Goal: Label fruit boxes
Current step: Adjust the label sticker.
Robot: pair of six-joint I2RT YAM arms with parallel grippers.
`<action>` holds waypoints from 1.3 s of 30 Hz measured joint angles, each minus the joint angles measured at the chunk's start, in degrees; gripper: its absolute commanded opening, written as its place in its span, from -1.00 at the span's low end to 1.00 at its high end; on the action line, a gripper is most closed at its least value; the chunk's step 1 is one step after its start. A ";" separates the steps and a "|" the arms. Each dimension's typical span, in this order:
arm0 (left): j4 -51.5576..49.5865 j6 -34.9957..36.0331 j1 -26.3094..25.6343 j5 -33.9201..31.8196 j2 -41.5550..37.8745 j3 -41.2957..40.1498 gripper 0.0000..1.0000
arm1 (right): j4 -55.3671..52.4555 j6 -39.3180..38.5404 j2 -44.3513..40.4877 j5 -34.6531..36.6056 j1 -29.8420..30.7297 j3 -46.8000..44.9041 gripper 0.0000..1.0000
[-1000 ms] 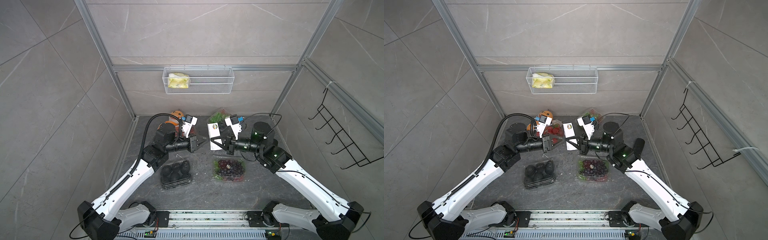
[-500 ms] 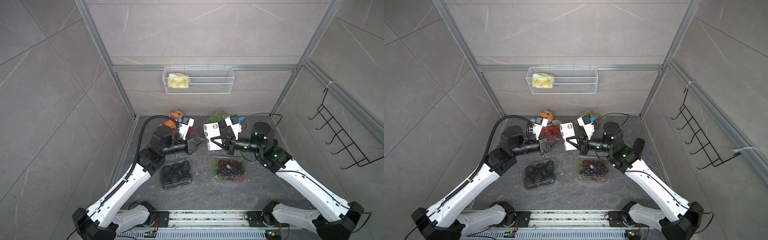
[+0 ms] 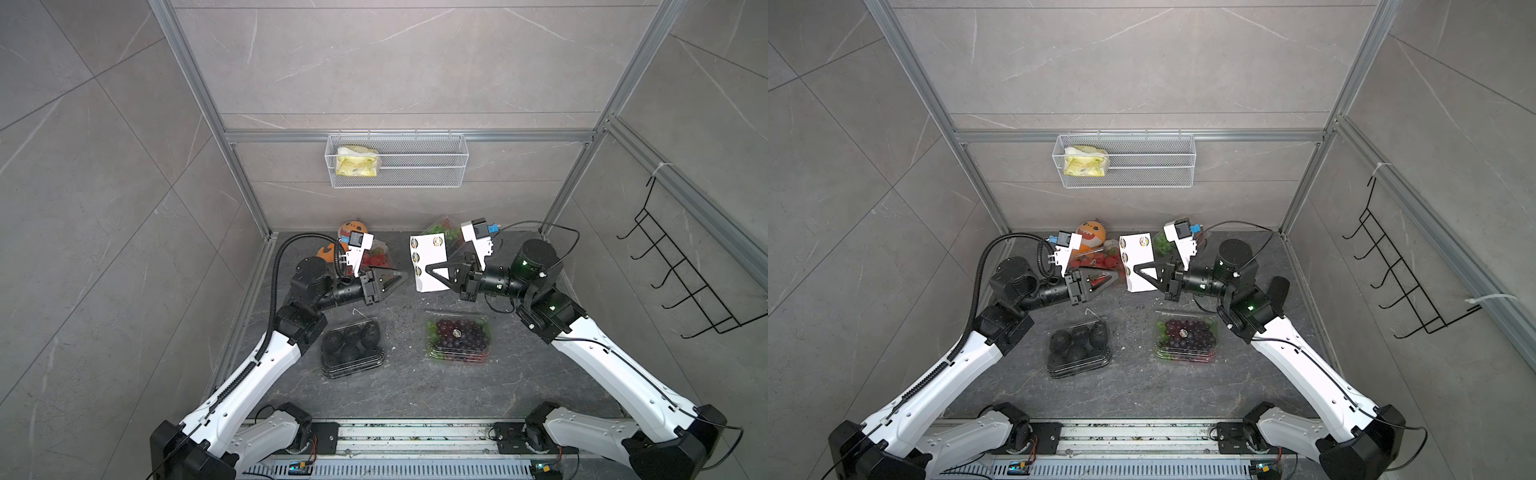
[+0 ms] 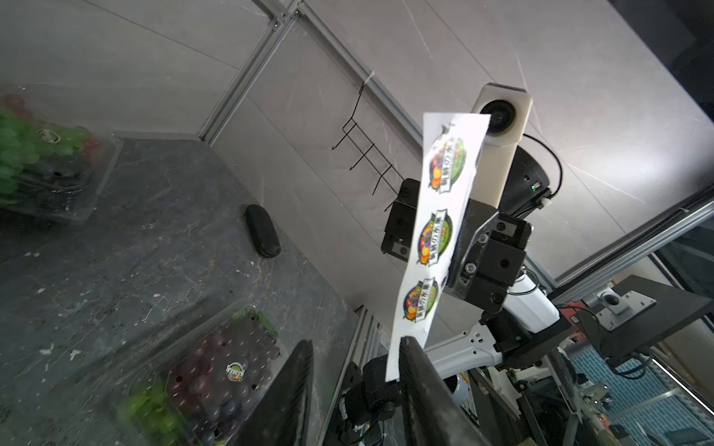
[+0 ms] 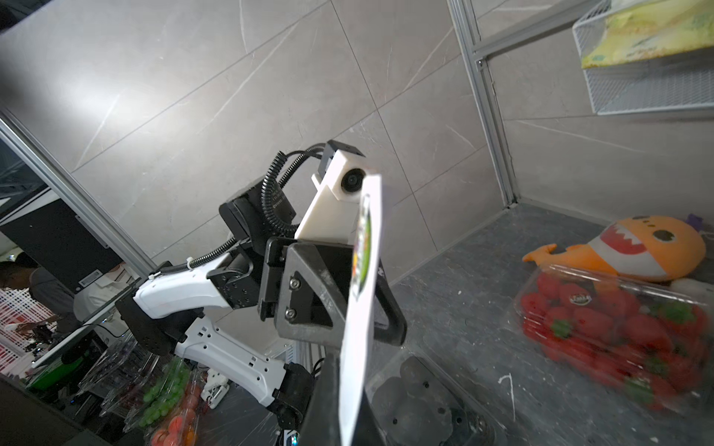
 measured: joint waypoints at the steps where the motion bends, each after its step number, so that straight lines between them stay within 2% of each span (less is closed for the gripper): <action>1: 1.66 -0.90 0.02 0.66 0.33 0.02 -0.20 | 1.53 1.18 0.44 -0.79 -0.24 0.00 -1.00; 8: 12.11 -6.84 0.11 4.20 3.76 1.33 -0.21 | 10.40 8.22 4.04 -4.83 -0.42 -0.02 -1.00; 13: 17.77 -10.56 0.26 5.68 5.75 1.46 -0.38 | 12.57 10.16 4.76 -6.03 -0.42 -0.02 -1.00; 19: 20.13 -12.37 0.46 6.60 5.81 1.51 -0.69 | 13.44 10.60 4.85 -6.12 -0.66 -0.02 -1.00; 30: 22.16 -13.66 0.50 7.26 5.73 1.51 -0.66 | 13.60 10.82 4.85 -6.12 -0.79 -0.02 -1.00; 33: 23.23 -14.45 0.50 8.09 5.73 1.51 -0.96 | 13.62 10.82 4.85 -6.10 -0.79 -0.02 -1.00; 34: 23.50 -14.67 0.50 8.20 5.73 1.51 -1.00 | 13.62 10.82 4.85 -6.10 -0.79 -0.02 -1.00; 39: 23.87 -14.82 0.50 8.44 5.73 1.53 -1.00 | 13.73 11.06 4.92 -6.10 -0.79 -0.02 -1.00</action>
